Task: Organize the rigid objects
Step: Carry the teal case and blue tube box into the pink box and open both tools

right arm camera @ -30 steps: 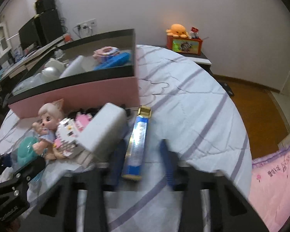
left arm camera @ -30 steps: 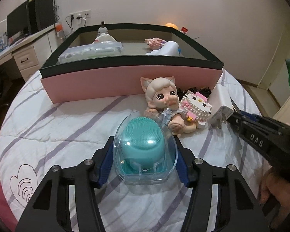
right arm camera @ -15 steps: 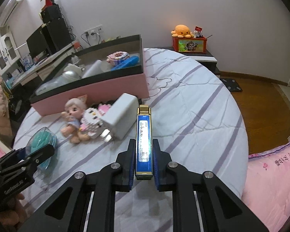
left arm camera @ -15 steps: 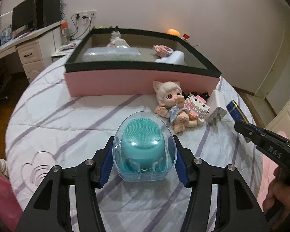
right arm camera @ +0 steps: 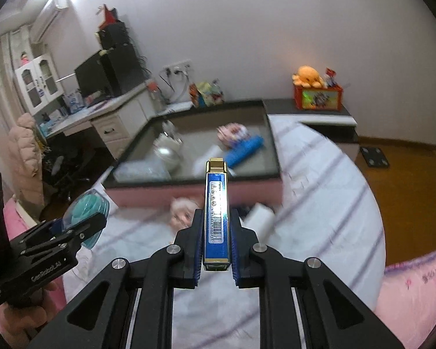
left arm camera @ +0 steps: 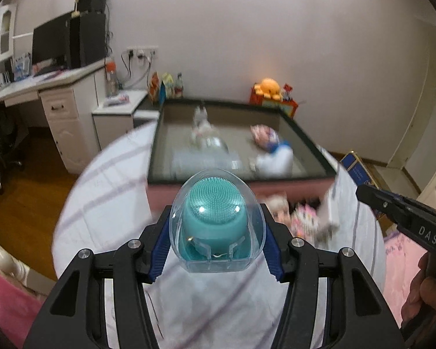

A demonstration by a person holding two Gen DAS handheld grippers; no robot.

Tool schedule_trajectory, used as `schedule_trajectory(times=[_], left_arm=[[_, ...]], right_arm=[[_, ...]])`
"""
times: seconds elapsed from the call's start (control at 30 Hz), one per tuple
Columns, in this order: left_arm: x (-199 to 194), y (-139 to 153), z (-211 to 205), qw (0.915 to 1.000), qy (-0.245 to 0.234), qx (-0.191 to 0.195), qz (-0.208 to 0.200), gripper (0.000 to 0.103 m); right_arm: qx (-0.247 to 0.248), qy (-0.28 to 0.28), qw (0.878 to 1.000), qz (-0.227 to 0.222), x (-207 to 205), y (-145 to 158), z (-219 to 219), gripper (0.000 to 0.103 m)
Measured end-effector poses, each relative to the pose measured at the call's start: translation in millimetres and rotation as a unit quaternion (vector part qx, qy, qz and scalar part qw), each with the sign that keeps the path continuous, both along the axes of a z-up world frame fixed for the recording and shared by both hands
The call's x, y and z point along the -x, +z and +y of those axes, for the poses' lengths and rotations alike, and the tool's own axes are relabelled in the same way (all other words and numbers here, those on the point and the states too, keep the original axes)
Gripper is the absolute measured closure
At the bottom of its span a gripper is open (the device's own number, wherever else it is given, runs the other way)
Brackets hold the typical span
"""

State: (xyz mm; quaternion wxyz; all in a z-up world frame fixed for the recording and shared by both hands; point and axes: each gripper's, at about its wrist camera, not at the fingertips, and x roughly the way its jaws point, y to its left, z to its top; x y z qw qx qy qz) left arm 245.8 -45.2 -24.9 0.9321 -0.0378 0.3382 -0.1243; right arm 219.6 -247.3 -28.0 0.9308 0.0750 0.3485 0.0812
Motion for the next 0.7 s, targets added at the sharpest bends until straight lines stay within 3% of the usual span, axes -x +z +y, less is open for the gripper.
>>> schedule_trajectory(times=[0.3, 0.5, 0.7], left_arm=[[-71.9, 40.2, -11.6, 0.9993, -0.005, 0.002, -0.036, 0.047], [-130.2, 37.3, -42.6, 0.9995, -0.023, -0.003, -0.023, 0.047], [-189.4, 17.4, -66.6, 0.9994, -0.028, -0.007, 0.018, 0.047]], right_arm=[[0.004, 0.021, 0.999, -0.025, -66.5, 30.4, 7.8, 0.088], [0.014, 0.025, 1.0, -0.002, -129.7, 23.7, 4.5, 0.088], [0.02, 0.024, 0.999, 0.032, -176.0, 0.5, -2.9, 0.088]])
